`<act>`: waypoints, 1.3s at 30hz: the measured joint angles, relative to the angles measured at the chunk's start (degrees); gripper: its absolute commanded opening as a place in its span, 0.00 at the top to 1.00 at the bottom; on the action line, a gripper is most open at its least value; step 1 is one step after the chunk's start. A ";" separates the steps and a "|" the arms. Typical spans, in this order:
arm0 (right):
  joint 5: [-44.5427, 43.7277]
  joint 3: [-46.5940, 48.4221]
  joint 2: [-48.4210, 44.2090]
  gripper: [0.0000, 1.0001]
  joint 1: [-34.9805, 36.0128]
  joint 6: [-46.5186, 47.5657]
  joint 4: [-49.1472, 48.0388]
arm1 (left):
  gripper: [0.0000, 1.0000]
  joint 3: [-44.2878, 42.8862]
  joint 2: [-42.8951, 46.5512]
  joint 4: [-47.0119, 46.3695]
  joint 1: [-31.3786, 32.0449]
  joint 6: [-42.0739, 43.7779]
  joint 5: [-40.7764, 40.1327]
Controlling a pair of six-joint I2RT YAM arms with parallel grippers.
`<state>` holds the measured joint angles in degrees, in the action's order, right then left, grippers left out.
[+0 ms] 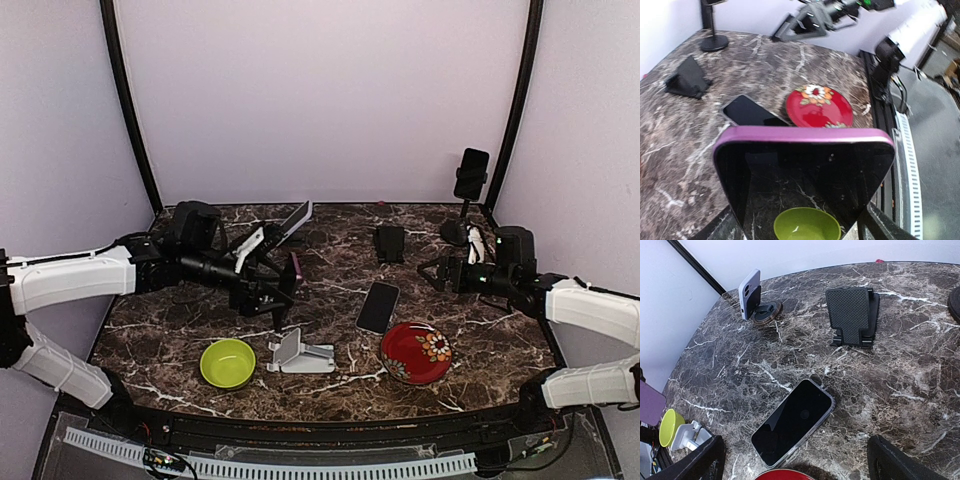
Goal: Remove the phone from the phone stand
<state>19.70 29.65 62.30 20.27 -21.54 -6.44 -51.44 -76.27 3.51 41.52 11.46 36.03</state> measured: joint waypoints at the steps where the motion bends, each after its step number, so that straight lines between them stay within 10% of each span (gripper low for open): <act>1: 0.00 0.00 -0.09 0.01 0.00 0.00 0.00 | 0.40 -0.26 0.26 0.04 -1.22 -1.05 0.04; 22: 0.26 -0.11 -0.85 0.01 0.00 0.02 -0.26 | 0.45 -4.00 -2.75 15.74 -26.05 -18.91 -16.70; 39: 1.64 -1.33 0.48 0.01 0.00 -0.61 -3.85 | 0.45 -4.72 -6.99 30.42 -34.07 -17.66 -27.80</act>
<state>21.34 28.32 62.78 20.27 -22.15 -10.28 -56.16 -83.26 33.93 7.44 -6.20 8.23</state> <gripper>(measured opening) 0.994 0.768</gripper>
